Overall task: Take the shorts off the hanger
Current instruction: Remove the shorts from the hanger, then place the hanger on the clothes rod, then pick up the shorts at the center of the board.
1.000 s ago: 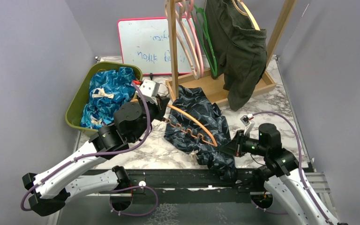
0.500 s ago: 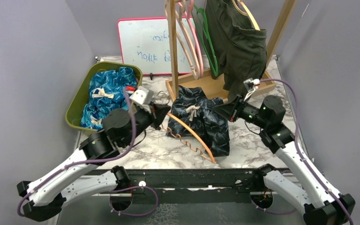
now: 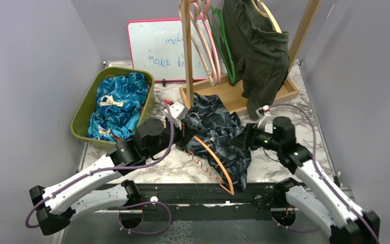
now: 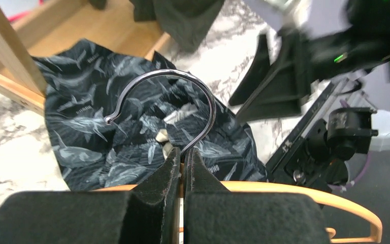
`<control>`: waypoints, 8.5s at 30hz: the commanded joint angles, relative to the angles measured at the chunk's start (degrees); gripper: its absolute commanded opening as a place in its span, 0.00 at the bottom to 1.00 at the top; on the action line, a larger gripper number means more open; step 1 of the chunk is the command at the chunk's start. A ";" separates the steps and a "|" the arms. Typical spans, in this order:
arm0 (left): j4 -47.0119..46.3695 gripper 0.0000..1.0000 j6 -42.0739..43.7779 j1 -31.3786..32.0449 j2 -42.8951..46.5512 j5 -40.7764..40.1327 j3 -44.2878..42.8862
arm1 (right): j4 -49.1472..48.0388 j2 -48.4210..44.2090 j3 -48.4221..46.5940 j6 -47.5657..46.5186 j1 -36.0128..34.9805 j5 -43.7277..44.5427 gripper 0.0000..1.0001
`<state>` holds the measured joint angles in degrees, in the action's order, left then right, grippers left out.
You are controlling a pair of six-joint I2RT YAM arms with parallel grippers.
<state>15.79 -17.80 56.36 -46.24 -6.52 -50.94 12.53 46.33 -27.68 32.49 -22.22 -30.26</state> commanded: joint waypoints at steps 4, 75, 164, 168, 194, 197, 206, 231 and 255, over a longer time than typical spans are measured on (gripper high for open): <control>-10.02 0.00 -4.06 0.01 -1.08 3.44 3.78 | 16.86 -19.30 -6.27 -3.62 -0.02 3.29 0.75; -9.44 0.99 -10.17 0.05 7.21 -5.23 15.60 | 22.96 -30.83 -19.10 -3.43 -0.17 7.78 0.02; -9.38 0.99 -14.26 0.02 4.58 -8.33 20.69 | 12.48 -2.95 -21.02 -10.38 -0.11 9.55 0.85; -9.81 0.99 -14.71 0.02 2.84 -8.92 20.66 | 8.52 -5.62 -8.59 -4.22 -0.09 5.03 0.85; -21.77 0.99 -1.19 -0.20 -41.95 2.02 0.00 | -16.44 9.85 19.95 8.46 -1.95 5.88 0.12; -17.90 0.99 -1.27 -0.19 -49.30 5.25 -5.49 | -15.36 7.20 20.52 9.03 -1.95 7.14 0.13; -20.67 0.99 -0.60 -0.19 -55.49 17.39 -5.65 | -14.12 6.96 20.16 9.33 -1.95 9.17 0.17; -13.74 0.08 -1.57 1.14 -52.15 -8.86 -6.16 | 4.19 -10.07 13.13 11.41 -1.95 19.74 0.54; -15.31 0.99 4.28 0.51 -58.30 -15.92 -6.81 | 2.33 -13.65 17.14 12.15 -1.95 16.77 0.56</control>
<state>-0.80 -13.82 56.88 -102.35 -22.85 -55.83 15.99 33.74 -11.75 44.97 -24.05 -12.43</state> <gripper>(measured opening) 0.988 0.556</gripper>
